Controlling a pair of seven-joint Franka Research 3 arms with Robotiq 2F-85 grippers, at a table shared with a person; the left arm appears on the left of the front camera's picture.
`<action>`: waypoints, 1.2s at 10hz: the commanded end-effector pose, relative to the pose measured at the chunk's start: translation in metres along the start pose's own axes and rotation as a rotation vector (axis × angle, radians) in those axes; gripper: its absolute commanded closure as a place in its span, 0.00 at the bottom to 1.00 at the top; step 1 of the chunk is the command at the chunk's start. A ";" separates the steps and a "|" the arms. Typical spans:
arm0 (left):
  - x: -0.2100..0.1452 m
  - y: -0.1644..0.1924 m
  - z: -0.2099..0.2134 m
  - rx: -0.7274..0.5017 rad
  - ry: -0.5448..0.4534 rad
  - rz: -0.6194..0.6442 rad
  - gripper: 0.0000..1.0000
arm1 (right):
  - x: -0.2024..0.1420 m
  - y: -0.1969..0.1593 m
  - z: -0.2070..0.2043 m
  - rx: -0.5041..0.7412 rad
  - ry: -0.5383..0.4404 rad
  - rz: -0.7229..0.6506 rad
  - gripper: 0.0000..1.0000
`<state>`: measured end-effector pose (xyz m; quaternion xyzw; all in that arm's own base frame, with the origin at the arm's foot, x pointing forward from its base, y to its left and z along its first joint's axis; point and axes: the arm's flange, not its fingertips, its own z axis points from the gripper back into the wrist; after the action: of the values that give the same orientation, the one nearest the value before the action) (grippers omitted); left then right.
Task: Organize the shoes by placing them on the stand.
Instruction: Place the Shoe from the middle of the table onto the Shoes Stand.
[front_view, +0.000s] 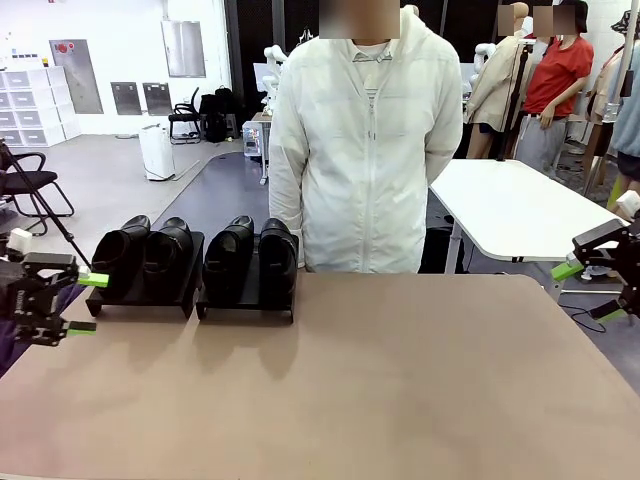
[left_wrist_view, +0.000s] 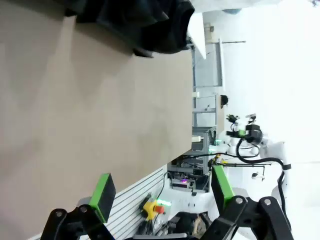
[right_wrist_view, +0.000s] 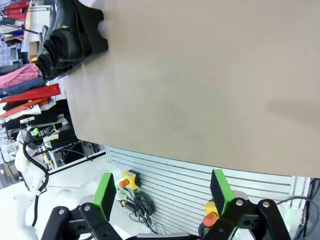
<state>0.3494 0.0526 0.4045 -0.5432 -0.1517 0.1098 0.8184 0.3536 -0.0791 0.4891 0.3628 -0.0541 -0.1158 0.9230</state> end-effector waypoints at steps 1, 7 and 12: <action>0.000 -0.001 0.010 0.033 0.026 0.006 0.00 | 0.002 0.003 0.001 0.034 -0.005 0.005 0.00; 0.000 -0.001 0.010 0.033 0.026 0.006 0.00 | 0.002 0.003 0.001 0.034 -0.005 0.005 0.00; 0.000 -0.001 0.010 0.033 0.026 0.006 0.00 | 0.002 0.003 0.001 0.034 -0.005 0.005 0.00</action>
<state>0.3474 0.0602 0.4039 -0.5311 -0.1436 0.1066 0.8282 0.3536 -0.0790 0.4891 0.3628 -0.0541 -0.1158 0.9231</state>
